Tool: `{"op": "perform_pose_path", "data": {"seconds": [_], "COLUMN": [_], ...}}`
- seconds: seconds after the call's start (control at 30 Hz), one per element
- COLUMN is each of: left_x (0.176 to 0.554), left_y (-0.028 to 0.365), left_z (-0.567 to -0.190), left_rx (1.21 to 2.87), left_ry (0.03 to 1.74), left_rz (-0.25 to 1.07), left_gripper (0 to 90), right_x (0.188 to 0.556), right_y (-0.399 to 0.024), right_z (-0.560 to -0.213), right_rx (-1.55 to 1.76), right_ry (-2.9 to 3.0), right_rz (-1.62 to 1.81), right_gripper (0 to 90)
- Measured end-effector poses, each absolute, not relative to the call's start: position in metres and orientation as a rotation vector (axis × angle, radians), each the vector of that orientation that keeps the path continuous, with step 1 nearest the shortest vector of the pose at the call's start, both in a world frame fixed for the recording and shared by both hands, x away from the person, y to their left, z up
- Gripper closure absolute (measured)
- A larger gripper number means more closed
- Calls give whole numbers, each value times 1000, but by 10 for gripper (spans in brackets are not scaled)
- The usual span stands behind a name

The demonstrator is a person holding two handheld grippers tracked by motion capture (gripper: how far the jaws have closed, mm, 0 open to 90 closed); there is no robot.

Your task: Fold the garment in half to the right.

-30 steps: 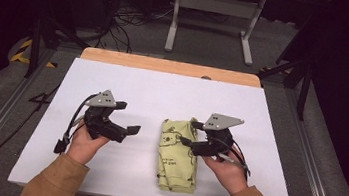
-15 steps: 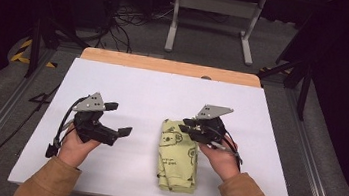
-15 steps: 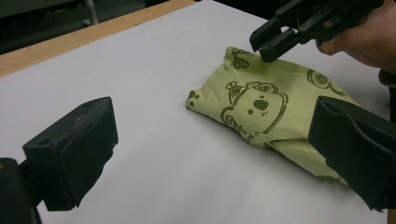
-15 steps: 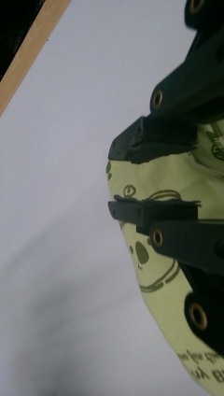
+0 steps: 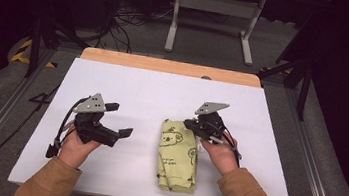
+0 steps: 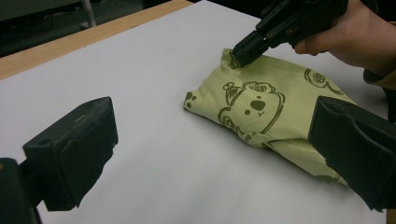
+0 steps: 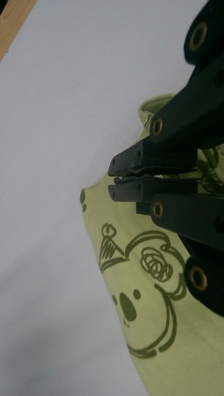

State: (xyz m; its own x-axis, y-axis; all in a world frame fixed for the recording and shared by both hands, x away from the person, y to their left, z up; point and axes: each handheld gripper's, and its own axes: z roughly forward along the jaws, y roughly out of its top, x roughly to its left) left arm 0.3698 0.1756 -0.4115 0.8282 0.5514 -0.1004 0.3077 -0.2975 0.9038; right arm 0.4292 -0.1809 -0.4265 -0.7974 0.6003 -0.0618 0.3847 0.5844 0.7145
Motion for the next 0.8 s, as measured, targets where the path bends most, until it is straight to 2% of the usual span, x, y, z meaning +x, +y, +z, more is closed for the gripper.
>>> {"op": "perform_pose_path", "data": {"seconds": [0.8], "left_x": [371], "left_y": [173], "left_z": [-415], "left_rx": [1919], "left_ry": [636], "left_rz": [271], "left_gripper": [23], "right_x": [437], "right_y": [-213], "right_z": [-446], "right_rx": [979], "right_ry": [2514], "right_rz": [946], "right_gripper": [829]}}
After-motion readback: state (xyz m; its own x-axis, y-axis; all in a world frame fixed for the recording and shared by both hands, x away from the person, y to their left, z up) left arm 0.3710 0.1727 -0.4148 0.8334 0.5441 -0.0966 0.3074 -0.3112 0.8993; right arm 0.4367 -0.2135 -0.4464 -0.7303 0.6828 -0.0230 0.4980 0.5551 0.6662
